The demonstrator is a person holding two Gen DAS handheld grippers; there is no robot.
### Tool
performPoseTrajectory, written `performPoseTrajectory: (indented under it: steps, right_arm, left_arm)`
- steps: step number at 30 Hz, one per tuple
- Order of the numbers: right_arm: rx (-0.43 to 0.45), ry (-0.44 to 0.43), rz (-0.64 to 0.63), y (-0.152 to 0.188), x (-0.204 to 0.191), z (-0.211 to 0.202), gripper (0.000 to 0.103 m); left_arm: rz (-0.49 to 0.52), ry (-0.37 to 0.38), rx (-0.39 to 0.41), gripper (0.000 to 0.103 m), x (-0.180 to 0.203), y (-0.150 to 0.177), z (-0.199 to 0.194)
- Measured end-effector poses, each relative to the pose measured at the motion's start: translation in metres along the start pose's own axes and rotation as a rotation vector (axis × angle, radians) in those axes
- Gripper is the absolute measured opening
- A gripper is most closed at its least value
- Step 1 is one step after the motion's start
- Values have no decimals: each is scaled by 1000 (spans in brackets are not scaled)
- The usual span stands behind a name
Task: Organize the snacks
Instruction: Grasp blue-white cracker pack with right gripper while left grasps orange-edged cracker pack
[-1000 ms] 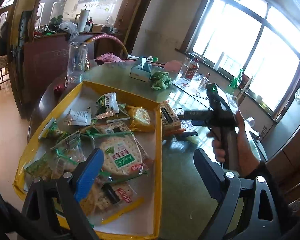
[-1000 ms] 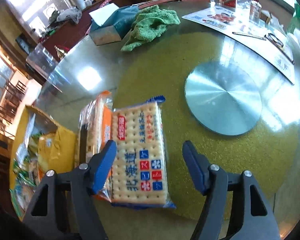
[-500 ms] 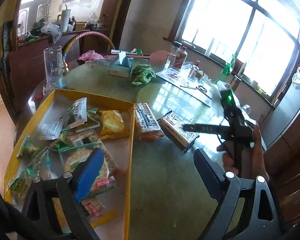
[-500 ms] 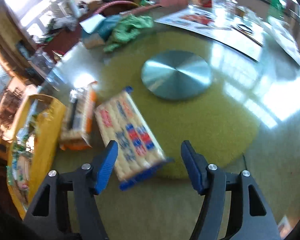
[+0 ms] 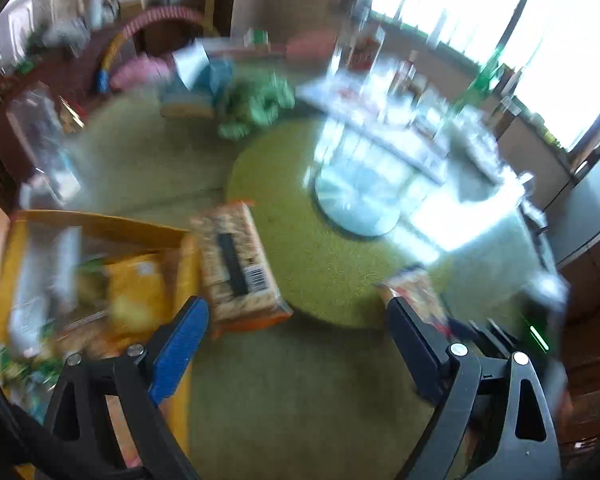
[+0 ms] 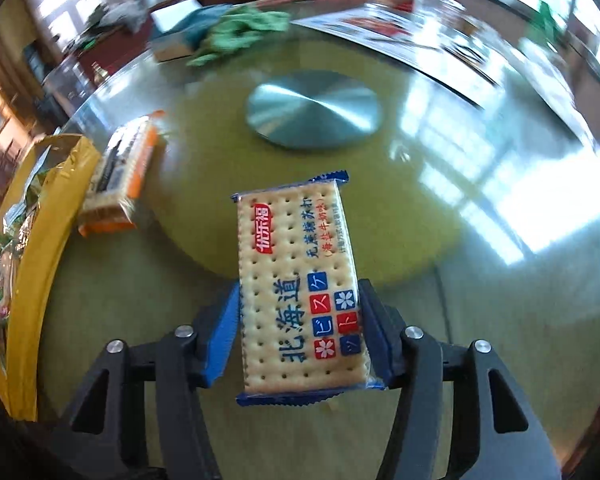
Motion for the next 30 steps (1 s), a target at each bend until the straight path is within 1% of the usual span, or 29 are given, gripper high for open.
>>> performPoseTrajectory:
  steps: [1,2,3,4,5,6,7,11,12,13,14,15,16,17,18,20,21,22,23,25,26,27,30]
  right_arm:
    - [8,6,26,6,5,-6,58]
    - [14,12,34,9,8,-8,57]
    - [19,12,38,13,11,-11,57]
    - [24,-1,52,16,14,-14,57]
    - [27,-8,57,18,15,-16,57]
    - [27,-11,55,19,17,-17,57]
    - [27,-16,55,21,18,-19,57]
    - [34,-33,52,18,17,-17,57]
    - [34,-33,52,18,16,-17,57]
    - [35,-32,53,19,16,-18,57]
    - [35,-33,52,19,16,-18,57]
    - [36,-35,52,20,16,-19,57]
    - [36,-37,52,20,15,-18,57]
    - [36,-39,54,20,15,-18,57]
    - [34,-40,55,19,15,-18,57]
    - [29,-36,57,19,15,-18,57]
    - [29,-34,57,19,14,-18,57]
    - [28,-32,56,19,14,-18,57]
    - [27,-32,57,18,13,-18,57]
    - [25,-31,59,18,13,-17,57]
    - [25,-30,62,17,13,-17,57]
    - [26,-29,65,17,14,-17,57]
    - [26,-22,66,18,14,-17,57]
  left_arm:
    - [9,-25,-42,85,1,-5,21]
    - [11,-63,-74,78,1,-9,38]
    - [21,-130,-101,76,-1,-10,55]
    - [35,-194,-121,76,-3,-11,69]
    - [49,-225,-141,76,-4,-10,78]
    - [72,-262,-156,79,-4,-8,85]
    - [81,-287,-145,79,-4,-8,86]
    - [34,-301,-149,78,-2,-10,86]
    - [23,-300,-154,73,-1,-12,85]
    - [19,-313,-143,70,2,-12,81]
    - [33,-321,-118,70,9,-14,75]
    - [58,-307,-100,72,15,-15,73]
    - [65,-289,-124,72,17,-15,75]
    - [56,-294,-155,72,16,-13,78]
    - [57,-315,-157,72,14,-13,81]
    - [94,-392,-161,72,11,-12,89]
    - [98,-401,-191,78,8,-9,95]
    - [113,-436,-187,79,6,-8,99]
    - [103,-440,-167,80,4,-8,99]
    - [59,-432,-168,76,-1,-7,96]
    - [34,-434,-167,69,-3,-6,95]
    - [15,-432,-160,57,-4,-5,93]
    - [5,-405,-133,56,-6,2,89]
Point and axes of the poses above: each gripper's, at about its wrist camera, not at the fingertips, and z roughly the way its jaws point, x to its right, y to its underside, the point moved 1 cm from there along z, roughly the way its jaws point, and after that the axes turned 10 degrees about x, right-handed, at the moved point
